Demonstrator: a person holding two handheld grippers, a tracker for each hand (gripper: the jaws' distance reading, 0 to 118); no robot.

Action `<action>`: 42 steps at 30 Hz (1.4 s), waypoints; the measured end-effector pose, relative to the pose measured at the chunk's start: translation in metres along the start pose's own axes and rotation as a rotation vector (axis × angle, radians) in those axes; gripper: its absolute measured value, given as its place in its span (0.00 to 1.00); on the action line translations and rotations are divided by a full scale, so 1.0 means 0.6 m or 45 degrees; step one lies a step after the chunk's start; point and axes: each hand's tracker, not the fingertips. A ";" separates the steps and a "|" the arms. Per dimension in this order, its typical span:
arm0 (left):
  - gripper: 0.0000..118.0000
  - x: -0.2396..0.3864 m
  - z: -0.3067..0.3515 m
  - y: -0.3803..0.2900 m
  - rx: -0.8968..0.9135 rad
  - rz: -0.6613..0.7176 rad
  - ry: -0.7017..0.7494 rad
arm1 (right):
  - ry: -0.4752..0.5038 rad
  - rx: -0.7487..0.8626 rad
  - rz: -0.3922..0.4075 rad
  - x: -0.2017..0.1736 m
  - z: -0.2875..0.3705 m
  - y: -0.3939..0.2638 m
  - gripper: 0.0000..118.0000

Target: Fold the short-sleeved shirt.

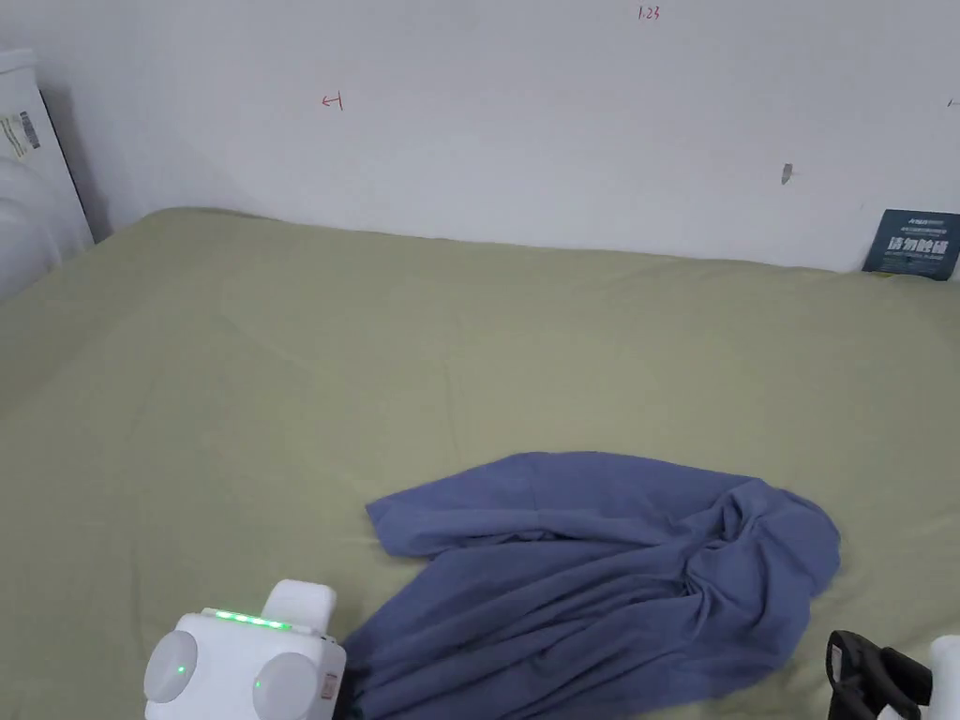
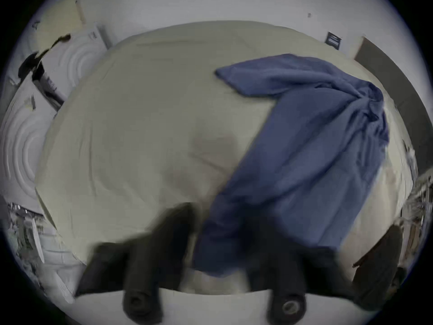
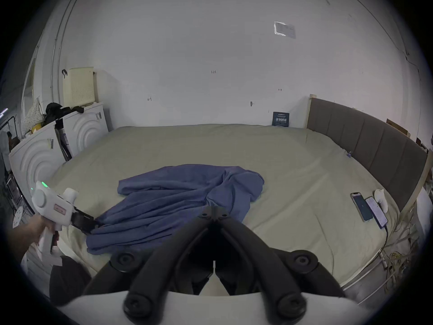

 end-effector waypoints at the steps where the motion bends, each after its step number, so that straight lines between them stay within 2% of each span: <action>1: 0.01 0.011 -0.002 -0.004 -0.004 -0.011 -0.001 | -0.003 -0.010 -0.006 0.002 -0.005 -0.001 0.01; 3: 0.01 0.022 -0.005 -0.005 -0.013 -0.095 0.051 | 0.013 -0.021 -0.020 0.011 -0.010 0.000 0.01; 5: 0.01 0.012 -0.014 -0.005 -0.021 -0.002 0.005 | 0.003 -0.045 -0.026 0.022 -0.016 0.003 0.01; 10: 0.01 -0.008 -0.012 0.001 -0.031 0.041 -0.049 | -0.003 -0.109 -0.060 0.073 -0.062 0.016 0.01; 22: 0.01 -0.018 -0.012 -0.002 -0.009 0.029 -0.089 | -0.049 -0.391 -0.022 0.219 -0.418 0.131 0.01; 23: 0.01 -0.019 -0.011 0.000 -0.010 0.030 -0.095 | -0.032 -0.427 -0.031 0.230 -0.447 0.138 0.13; 25: 0.01 -0.021 -0.010 -0.001 -0.009 0.040 -0.103 | 0.014 -0.549 -0.088 0.242 -0.497 0.142 0.71; 26: 0.01 -0.021 -0.010 -0.001 -0.008 0.039 -0.105 | 0.010 -0.602 -0.105 0.250 -0.525 0.141 0.91; 27: 0.01 -0.021 -0.011 -0.001 -0.008 0.034 -0.107 | 0.026 -0.638 -0.122 0.254 -0.545 0.138 0.93; 32: 0.01 -0.022 -0.013 0.002 -0.015 0.028 -0.115 | 0.005 -0.677 -0.041 0.222 -0.601 0.120 0.93; 34: 0.01 -0.022 -0.014 0.002 -0.016 0.028 -0.116 | 0.000 -0.782 -0.005 0.209 -0.625 0.104 0.92; 36: 0.01 -0.023 -0.016 0.001 -0.019 0.027 -0.118 | -0.067 -0.811 0.121 0.198 -0.643 0.077 0.91; 37: 0.01 -0.023 -0.016 0.002 -0.021 0.029 -0.118 | -0.082 -0.752 0.184 0.184 -0.636 0.077 0.87; 39: 0.01 -0.022 -0.015 0.001 -0.020 0.016 -0.115 | -0.040 -0.762 0.150 0.179 -0.621 0.094 0.59; 40: 0.01 -0.021 -0.015 0.001 -0.020 0.010 -0.112 | -0.016 -0.756 0.153 0.179 -0.605 0.100 0.30; 41: 0.01 -0.021 -0.014 0.002 -0.019 0.008 -0.109 | 0.022 -0.760 0.175 0.175 -0.591 0.108 0.06; 42: 0.01 -0.020 -0.013 0.002 -0.020 0.005 -0.107 | 0.024 -0.768 0.198 0.170 -0.578 0.112 0.06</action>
